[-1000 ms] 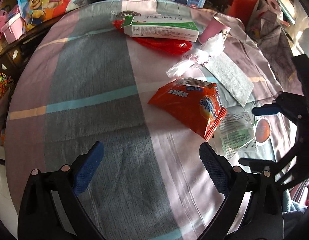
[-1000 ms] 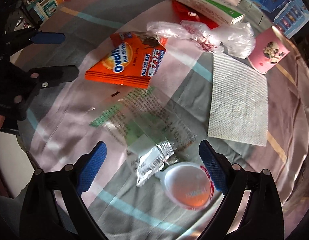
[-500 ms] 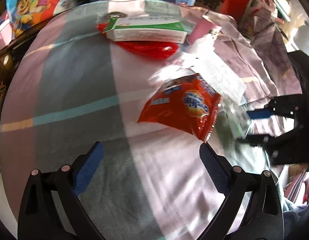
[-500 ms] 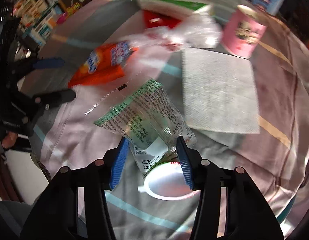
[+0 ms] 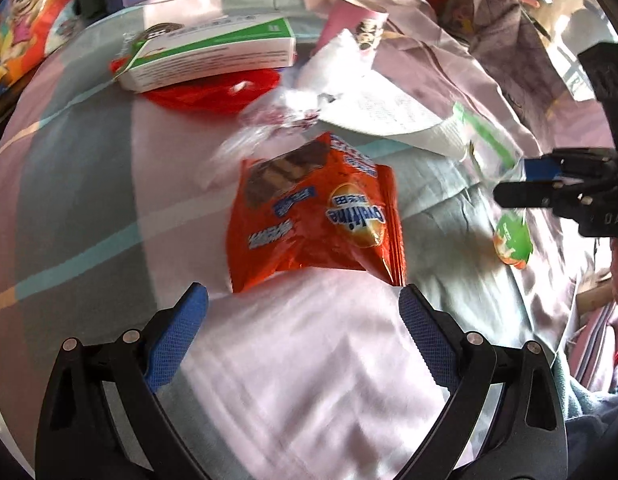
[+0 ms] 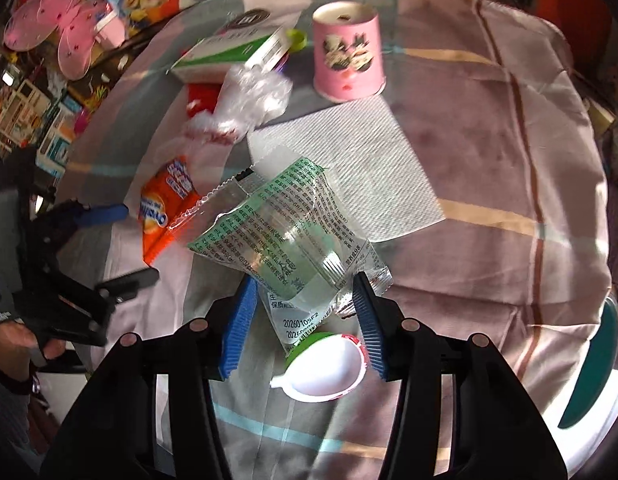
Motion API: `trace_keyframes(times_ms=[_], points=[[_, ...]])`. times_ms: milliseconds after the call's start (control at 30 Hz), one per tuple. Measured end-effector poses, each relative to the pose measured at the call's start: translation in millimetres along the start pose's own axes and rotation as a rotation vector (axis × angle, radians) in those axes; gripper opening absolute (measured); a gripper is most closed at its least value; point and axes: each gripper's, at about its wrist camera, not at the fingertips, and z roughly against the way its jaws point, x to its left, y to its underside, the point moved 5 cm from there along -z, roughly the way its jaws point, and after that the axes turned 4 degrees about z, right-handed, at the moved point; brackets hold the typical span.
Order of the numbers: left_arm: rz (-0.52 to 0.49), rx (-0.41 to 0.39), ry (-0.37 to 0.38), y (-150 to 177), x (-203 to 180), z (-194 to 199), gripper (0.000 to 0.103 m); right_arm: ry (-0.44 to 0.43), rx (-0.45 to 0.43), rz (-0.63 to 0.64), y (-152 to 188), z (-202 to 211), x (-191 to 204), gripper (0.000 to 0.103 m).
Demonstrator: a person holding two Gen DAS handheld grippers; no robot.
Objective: Collect trash
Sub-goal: 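Grasp the clear plastic packet with the right tool while the left tool reaches for the orange snack packet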
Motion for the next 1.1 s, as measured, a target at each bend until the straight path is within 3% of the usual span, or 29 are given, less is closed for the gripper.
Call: trace_keyframes(times_ms=[167,500,700,833,1100], points=[[-0.033,0.004,0.04,-13,-13,-12,0.096,0.007,-0.032,-0.035,-8,14,-11,0.047],[-0.043,-0.011,0.041,-35,-24,-36,0.098,0.072,-0.013,-0.093,-4,6,-40,0.048],[-0.073,-0.034,0.136,-41,-47,-32,0.09,0.067,-0.005,-0.126,5,-1,-55,0.048],[-0.141,-0.01,0.176,-36,-71,-28,0.09,0.069,-0.003,-0.143,9,0,-65,0.048],[-0.155,0.064,0.193,-22,-80,-38,0.096,0.076,-0.008,-0.178,20,5,-83,0.048]])
